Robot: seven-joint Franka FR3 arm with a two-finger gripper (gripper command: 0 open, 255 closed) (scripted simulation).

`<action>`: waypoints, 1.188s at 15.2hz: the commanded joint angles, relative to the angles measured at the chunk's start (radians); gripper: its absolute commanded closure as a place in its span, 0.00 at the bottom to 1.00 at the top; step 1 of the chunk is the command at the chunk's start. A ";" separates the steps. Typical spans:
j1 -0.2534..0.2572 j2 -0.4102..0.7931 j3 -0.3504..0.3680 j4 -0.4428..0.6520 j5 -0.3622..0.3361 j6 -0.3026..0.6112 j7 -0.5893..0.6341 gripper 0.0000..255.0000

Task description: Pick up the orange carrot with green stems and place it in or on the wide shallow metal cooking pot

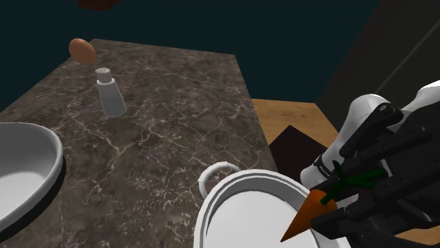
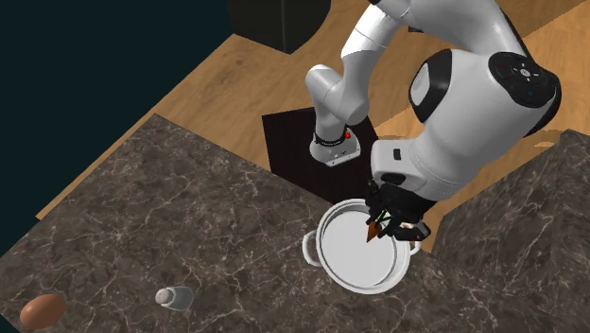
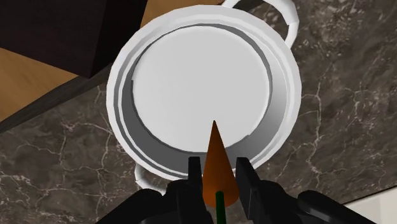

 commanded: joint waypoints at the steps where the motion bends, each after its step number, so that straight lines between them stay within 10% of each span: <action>1: 0.003 -0.004 0.005 -0.029 0.005 0.026 0.000 1.00; 11: 0.007 -0.010 0.011 -0.061 0.011 0.054 -0.001 1.00; 12: 0.007 -0.010 0.011 -0.061 0.011 0.054 -0.001 0.00; 18: 0.008 -0.011 0.002 -0.030 0.008 0.021 0.001 0.00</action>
